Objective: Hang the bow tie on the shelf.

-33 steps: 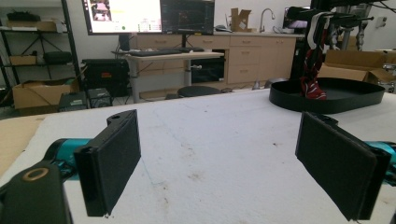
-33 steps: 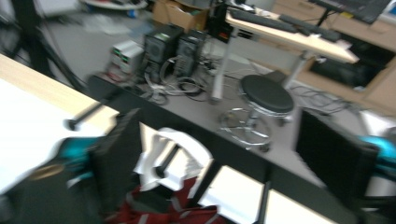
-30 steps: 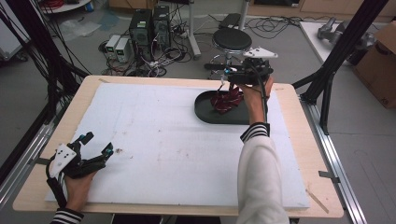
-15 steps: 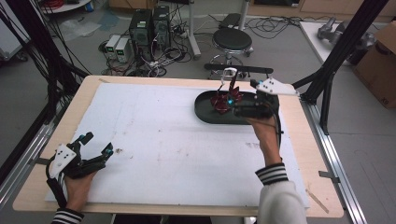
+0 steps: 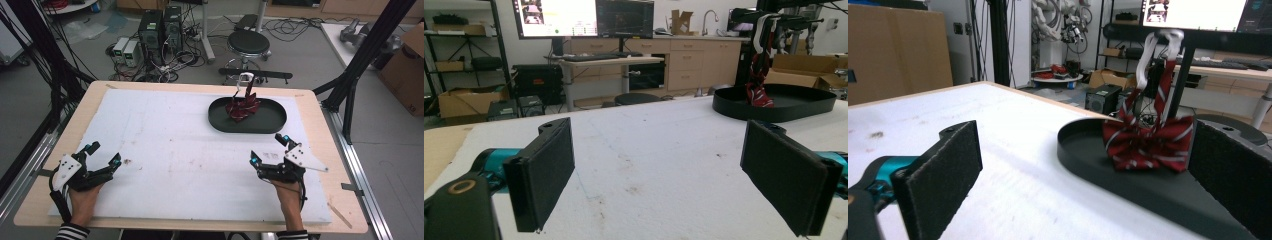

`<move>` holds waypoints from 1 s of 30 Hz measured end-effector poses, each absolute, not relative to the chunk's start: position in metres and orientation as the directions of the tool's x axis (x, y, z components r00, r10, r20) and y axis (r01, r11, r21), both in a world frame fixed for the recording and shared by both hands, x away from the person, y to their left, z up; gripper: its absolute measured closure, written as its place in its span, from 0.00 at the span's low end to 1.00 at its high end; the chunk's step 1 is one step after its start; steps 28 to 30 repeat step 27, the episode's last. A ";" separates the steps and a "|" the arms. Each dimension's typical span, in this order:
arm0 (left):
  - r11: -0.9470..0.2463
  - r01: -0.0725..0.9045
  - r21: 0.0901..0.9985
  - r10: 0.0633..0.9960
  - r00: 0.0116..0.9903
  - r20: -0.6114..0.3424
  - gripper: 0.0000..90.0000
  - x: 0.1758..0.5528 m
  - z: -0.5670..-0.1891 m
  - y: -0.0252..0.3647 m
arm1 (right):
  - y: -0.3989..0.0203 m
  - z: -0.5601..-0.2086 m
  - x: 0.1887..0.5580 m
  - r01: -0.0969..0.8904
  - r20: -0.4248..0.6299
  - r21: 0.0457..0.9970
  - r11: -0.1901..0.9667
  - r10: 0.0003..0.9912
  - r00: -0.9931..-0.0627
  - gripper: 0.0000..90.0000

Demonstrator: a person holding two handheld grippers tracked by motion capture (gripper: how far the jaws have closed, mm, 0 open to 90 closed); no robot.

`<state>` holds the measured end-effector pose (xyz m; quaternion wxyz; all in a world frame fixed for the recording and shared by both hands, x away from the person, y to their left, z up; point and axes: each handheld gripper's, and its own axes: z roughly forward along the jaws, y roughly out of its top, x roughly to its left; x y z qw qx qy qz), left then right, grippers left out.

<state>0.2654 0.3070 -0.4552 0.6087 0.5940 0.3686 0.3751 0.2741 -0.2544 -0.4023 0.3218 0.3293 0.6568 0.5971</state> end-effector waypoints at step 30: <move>0.013 -0.031 0.999 0.896 0.444 0.002 0.16 0.264 -0.456 0.306 | -0.256 -0.452 0.267 0.044 -0.042 0.996 0.078 0.843 -0.536 0.00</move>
